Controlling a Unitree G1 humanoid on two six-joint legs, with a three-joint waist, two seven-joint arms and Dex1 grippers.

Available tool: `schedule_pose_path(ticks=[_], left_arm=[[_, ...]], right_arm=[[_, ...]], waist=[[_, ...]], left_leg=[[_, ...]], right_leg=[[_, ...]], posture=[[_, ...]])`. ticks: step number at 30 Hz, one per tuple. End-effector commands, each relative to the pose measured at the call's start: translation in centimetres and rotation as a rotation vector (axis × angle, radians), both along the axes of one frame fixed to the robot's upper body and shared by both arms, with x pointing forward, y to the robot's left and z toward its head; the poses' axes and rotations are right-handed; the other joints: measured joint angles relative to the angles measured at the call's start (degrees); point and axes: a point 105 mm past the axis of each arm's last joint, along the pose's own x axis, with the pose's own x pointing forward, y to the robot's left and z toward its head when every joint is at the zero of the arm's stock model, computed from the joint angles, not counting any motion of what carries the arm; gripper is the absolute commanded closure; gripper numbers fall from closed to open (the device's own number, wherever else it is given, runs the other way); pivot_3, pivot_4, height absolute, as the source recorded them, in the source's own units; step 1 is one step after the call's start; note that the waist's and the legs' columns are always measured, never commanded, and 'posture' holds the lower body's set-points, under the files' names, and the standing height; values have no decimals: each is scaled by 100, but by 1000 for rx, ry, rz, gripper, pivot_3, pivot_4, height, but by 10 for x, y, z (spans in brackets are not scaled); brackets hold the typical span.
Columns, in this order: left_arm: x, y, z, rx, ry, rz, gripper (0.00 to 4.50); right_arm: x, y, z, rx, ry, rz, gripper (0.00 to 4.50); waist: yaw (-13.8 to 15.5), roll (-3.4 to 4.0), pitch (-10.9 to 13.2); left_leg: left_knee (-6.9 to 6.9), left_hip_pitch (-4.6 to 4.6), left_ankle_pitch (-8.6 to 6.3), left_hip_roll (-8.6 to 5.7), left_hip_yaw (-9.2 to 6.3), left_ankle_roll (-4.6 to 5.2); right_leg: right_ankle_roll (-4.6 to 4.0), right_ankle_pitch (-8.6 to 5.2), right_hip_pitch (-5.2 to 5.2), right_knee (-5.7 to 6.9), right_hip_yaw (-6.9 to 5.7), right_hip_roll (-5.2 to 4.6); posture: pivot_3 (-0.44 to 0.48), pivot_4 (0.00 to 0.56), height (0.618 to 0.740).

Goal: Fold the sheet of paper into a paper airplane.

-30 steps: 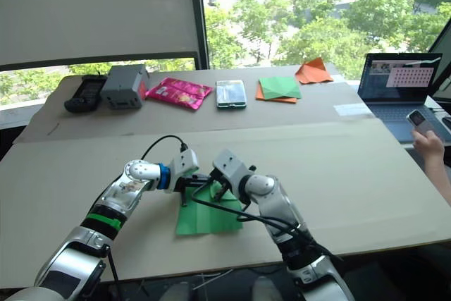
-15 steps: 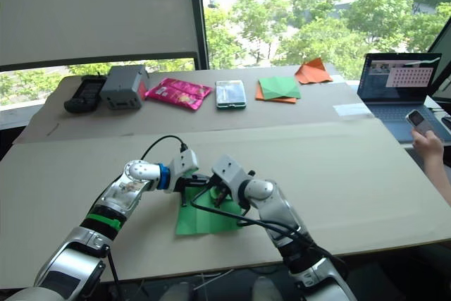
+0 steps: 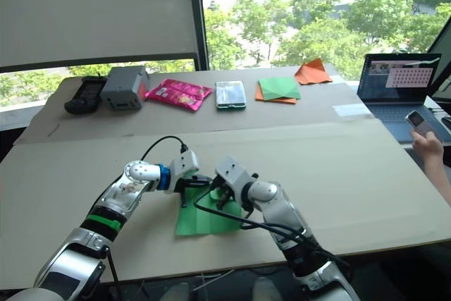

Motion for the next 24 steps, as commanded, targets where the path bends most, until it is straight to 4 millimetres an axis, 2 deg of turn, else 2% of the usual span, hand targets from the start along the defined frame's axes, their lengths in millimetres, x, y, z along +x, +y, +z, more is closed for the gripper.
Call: schedule_pose_path(ticks=[1,16,24], left_arm=[[-11,7,-25,69,78,1,4500],[-14,8,-27,70,85,2,4500],[-14,7,-27,70,87,0,4500]], right_arm=[[-13,-9,-19,-33,88,-18,4467],[-28,-34,-30,-45,150,-84,4467],[-33,-44,-29,-45,164,-110,4467]], waist=[[-1,0,-4],[2,-8,-17],[5,-12,-18]], left_leg=[[0,0,-1,0,0,-1],[0,2,-17,0,0,-28],[0,2,-18,-1,0,-30]], right_leg=[[0,0,0,0,0,0],[-1,-1,-1,-4,0,-3],[-1,-2,-2,-6,-2,-6]], posture=[[0,150,732],[0,150,732],[0,150,732]])
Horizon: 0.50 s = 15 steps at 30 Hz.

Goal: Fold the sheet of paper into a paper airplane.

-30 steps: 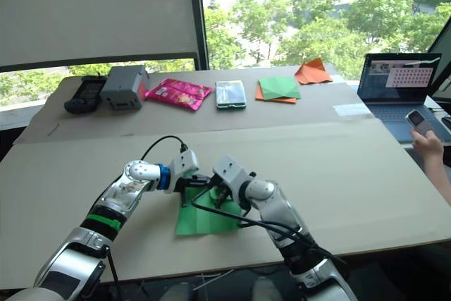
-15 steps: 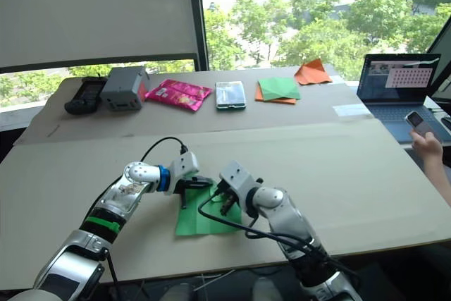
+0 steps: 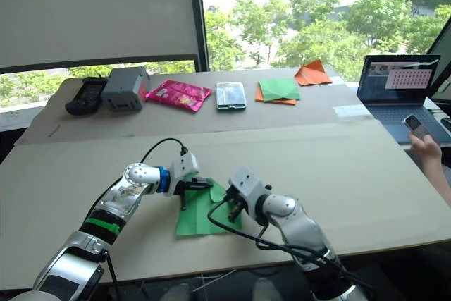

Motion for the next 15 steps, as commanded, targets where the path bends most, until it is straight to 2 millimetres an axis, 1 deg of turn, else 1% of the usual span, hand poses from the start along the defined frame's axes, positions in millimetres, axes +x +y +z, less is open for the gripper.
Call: schedule_pose_path(ticks=[1,5,7,9,11,13,15], left_arm=[[-10,8,-25,72,85,7,4500],[-9,8,-25,69,86,11,4500],[-9,8,-25,69,86,12,4500],[-9,8,-24,68,84,14,4500],[-8,9,-24,68,82,16,4500],[-8,9,-23,67,81,16,4500],[-8,9,-23,67,80,17,4500]], right_arm=[[-8,-16,-23,-49,110,-54,4467],[-10,-17,-23,-56,109,-50,4467],[-9,-13,-16,-28,90,-46,4467],[-3,-6,4,40,30,-37,4467],[6,2,30,110,-50,-29,4467],[11,7,42,134,-91,-22,4467],[15,12,44,134,-108,-10,4467]], waist=[[1,-1,0],[1,-4,2],[1,-6,3],[-1,-7,4],[-4,-8,9],[-7,-2,16],[-6,-2,17]], left_leg=[[0,0,0,0,0,0],[0,0,-1,-1,0,-1],[0,0,-1,-1,0,-1],[0,0,-1,-1,0,-1],[-1,-2,-1,-1,0,-1],[-1,-6,-1,-1,0,-1],[-1,-6,0,-1,0,-1]], right_leg=[[0,0,0,0,0,0],[0,-1,-1,-1,-1,-2],[0,-1,-1,-2,-1,-3],[-1,-1,-1,-2,-1,-3],[0,-1,-6,-2,-1,-3],[0,-1,-13,-1,-1,-2],[0,-1,-12,-1,-1,-2]], posture=[[0,150,732],[0,150,732],[0,150,732],[0,150,732],[0,150,732],[0,150,732],[0,150,732]])
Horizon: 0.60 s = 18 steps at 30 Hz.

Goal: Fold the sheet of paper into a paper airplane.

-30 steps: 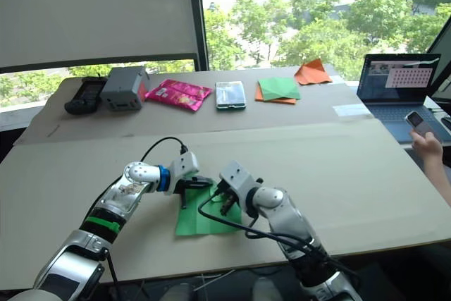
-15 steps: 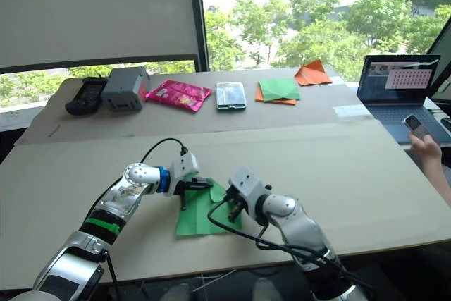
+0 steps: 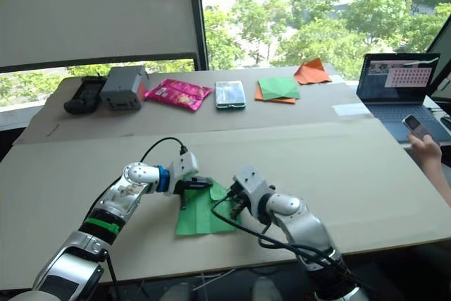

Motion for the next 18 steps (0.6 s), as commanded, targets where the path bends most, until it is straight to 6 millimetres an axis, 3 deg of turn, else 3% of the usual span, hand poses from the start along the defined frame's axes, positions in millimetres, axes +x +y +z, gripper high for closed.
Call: schedule_pose_path(ticks=[1,9,18], left_arm=[[-9,8,-24,66,82,15,4500],[-9,9,-24,62,81,24,4500],[-9,10,-24,62,78,32,4500]], right_arm=[[7,10,18,35,-73,22,4467],[18,24,-4,-9,-62,39,4467],[14,17,-26,-54,-6,34,4467]], waist=[[3,0,0],[-7,1,0],[-10,4,1]], left_leg=[[-1,0,0,0,0,0],[-2,-1,1,0,0,2],[-1,0,1,0,0,2]], right_leg=[[0,0,1,0,0,1],[0,0,1,1,0,2],[0,0,3,2,0,3]], posture=[[0,150,732],[0,150,732],[0,150,732]])
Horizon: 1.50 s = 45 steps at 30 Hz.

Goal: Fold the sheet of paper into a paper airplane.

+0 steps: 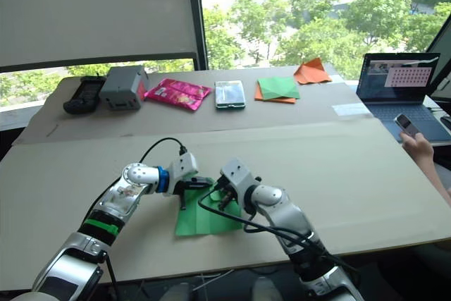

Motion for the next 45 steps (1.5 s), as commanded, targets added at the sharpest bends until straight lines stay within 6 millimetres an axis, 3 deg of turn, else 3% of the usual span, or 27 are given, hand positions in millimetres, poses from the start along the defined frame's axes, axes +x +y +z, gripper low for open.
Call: schedule_pose_path(ticks=[1,19,29,33,38,43,45], left_arm=[[-8,10,-24,65,86,29,4500],[-8,10,-26,69,91,21,4500],[-5,12,-26,74,88,25,4500],[-3,12,-24,70,78,29,4500],[2,10,-12,24,44,45,4500],[2,15,24,-103,-5,81,4500],[-4,26,44,-169,-13,122,4500]], right_arm=[[-4,-5,-9,-18,25,-6,4467],[-28,-43,-23,-29,86,-111,4467],[-31,-42,-18,-33,76,-113,4467],[-24,-37,4,25,11,-107,4467],[-27,-12,60,237,-174,33,4467],[-34,-3,84,302,-251,122,4467],[-40,3,87,308,-257,176,4467]], waist=[[-1,0,0],[8,-4,-1],[7,-14,5],[8,-18,8],[1,-13,33],[-17,-17,65],[-41,-21,96]], left_leg=[[0,0,0,0,0,0],[0,3,-2,0,0,-3],[0,3,-3,-1,1,-5],[0,3,-3,-1,1,-6],[-3,-2,-3,-2,1,-5],[-8,-1,-3,-1,1,-5],[-12,-3,-3,-1,0,-5]], right_leg=[[0,0,0,0,0,0],[-1,-1,1,-4,0,-5],[-1,-2,0,-8,-3,-10],[-1,-2,0,-8,-4,-11],[-1,-2,-7,-9,-5,-11],[-1,-2,-10,-9,-5,-11],[-1,-2,-11,-9,-4,-11]], posture=[[0,150,732],[0,150,732],[0,150,732],[0,150,732],[0,150,732],[0,150,732],[0,150,732]])
